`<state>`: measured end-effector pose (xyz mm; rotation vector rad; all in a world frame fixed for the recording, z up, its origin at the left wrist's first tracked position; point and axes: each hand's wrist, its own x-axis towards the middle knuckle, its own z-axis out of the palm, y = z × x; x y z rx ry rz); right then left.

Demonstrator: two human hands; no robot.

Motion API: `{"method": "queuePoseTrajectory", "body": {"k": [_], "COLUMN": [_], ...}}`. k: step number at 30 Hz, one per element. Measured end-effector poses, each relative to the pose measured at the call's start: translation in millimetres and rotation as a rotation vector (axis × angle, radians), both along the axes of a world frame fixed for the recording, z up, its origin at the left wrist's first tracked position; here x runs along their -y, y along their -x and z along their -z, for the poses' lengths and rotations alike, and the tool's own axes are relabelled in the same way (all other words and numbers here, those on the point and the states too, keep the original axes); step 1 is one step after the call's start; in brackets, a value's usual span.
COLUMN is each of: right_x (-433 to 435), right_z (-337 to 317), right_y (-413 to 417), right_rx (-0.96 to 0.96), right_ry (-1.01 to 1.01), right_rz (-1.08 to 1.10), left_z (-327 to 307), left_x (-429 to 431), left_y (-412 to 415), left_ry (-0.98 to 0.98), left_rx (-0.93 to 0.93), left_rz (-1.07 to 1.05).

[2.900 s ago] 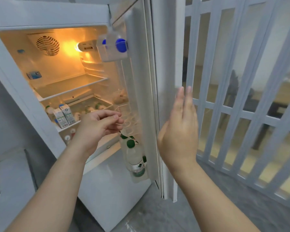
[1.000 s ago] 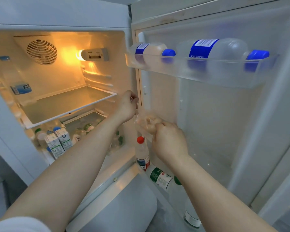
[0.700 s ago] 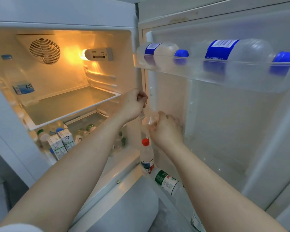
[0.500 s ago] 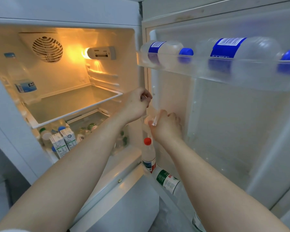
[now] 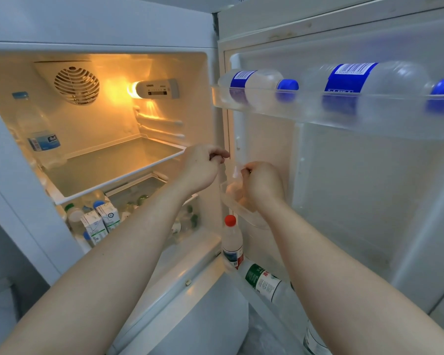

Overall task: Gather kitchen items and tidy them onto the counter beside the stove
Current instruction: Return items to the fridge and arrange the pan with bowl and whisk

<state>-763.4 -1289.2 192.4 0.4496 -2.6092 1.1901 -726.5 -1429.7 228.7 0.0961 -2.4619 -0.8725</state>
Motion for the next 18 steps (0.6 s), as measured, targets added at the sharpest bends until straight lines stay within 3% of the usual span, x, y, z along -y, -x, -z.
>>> {"method": "queuePoseTrajectory", "body": {"k": [8, 18], "right_x": [-3.6, -3.0], "right_z": [3.5, 2.0], "right_y": [24.3, 23.5], "right_rx": [-0.113, 0.063], "right_ry": [0.055, -0.075], "right_rz": [-0.056, -0.199], "left_z": [7.3, -4.3], "left_x": [1.2, -15.3], "left_y": [10.8, 13.3], "left_ry": [-0.056, 0.006], "left_rx": [-0.078, -0.191], "left_rz": [-0.019, 0.103]}}
